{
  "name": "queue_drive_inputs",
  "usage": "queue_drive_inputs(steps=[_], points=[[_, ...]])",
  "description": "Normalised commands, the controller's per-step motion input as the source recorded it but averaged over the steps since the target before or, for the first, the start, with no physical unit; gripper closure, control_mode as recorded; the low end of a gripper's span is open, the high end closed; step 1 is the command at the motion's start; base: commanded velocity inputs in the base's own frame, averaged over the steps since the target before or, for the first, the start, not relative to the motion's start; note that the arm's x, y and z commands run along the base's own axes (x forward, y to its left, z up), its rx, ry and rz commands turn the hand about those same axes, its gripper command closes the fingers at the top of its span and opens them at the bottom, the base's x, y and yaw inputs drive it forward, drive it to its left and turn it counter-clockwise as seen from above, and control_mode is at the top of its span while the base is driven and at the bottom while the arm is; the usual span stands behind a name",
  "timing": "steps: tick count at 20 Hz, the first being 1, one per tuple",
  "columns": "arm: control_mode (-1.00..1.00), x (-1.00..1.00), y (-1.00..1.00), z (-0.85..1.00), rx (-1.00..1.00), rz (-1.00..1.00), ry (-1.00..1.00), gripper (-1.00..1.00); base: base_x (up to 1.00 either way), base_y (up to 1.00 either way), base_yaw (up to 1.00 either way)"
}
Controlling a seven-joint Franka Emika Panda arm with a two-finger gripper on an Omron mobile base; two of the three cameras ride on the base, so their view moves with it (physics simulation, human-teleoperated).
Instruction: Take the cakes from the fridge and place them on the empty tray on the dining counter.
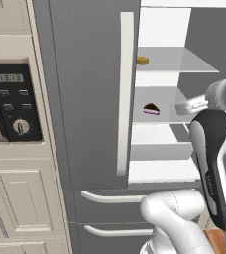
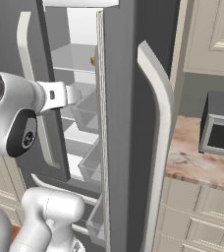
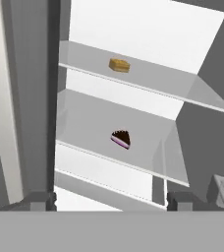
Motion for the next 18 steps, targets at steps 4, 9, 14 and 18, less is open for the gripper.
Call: queue_drive_inputs(steps=[4, 9, 14, 18], points=[[-1.00, 0.00, 0.00, 0.07, 0.05, 0.00, -0.06, -1.00, 0.00, 0.00, 0.00], [-1.00, 0.02, 0.00, 0.13, 0.07, -0.04, -0.04, -1.00, 0.00, 0.00, 0.00], [-1.00, 0.00, 0.00, 0.40, 0.08, -0.04, 0.00, -1.00, 0.00, 0.00, 0.00], [-1.00, 0.00, 0.00, 0.41, 0.06, -0.01, 0.00, -1.00, 0.00, 0.00, 0.00]])
